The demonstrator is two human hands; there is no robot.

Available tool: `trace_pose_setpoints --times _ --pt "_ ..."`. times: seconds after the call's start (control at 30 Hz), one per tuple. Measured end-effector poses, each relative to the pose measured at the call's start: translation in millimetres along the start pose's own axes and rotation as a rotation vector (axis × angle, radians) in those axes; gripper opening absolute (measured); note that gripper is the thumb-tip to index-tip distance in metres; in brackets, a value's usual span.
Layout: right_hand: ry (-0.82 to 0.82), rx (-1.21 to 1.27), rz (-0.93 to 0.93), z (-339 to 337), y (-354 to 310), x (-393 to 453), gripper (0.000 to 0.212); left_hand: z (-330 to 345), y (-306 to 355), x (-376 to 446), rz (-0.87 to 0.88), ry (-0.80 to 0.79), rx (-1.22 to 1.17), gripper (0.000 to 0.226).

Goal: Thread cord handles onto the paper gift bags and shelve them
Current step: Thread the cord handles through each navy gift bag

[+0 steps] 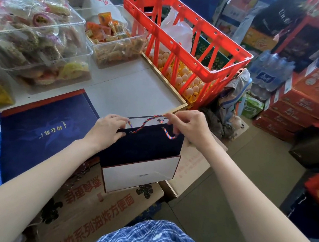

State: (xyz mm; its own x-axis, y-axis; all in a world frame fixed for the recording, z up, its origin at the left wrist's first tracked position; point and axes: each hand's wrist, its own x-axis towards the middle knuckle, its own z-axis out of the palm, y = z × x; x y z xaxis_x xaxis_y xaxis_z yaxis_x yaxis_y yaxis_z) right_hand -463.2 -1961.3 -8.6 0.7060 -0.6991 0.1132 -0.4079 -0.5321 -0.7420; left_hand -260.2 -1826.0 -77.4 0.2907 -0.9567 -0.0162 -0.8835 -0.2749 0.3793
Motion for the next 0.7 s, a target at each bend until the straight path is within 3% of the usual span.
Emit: trace_pose_setpoints --times 0.13,0.2,0.37,0.53,0.63,0.7 --pt "0.009 -0.012 0.088 12 6 3 0.036 3 2 -14 0.101 -0.016 0.027 0.009" --pt "-0.024 -0.043 0.09 25 4 7 0.031 7 4 -26 0.114 0.02 0.075 0.009" --pt "-0.298 -0.271 0.215 77 -18 9 0.026 12 11 -47 0.164 0.066 0.131 0.023" --pt "-0.238 -0.397 0.287 106 -27 4 0.022 12 11 -61 0.227 0.046 0.07 0.012" --pt "-0.202 -0.245 0.266 108 -24 3 0.021 -2 18 -59 0.015 0.093 -0.295 0.022" --pt "-0.178 -0.145 0.241 104 -19 -1 0.02 -9 24 -49 -0.176 0.031 -0.432 0.023"
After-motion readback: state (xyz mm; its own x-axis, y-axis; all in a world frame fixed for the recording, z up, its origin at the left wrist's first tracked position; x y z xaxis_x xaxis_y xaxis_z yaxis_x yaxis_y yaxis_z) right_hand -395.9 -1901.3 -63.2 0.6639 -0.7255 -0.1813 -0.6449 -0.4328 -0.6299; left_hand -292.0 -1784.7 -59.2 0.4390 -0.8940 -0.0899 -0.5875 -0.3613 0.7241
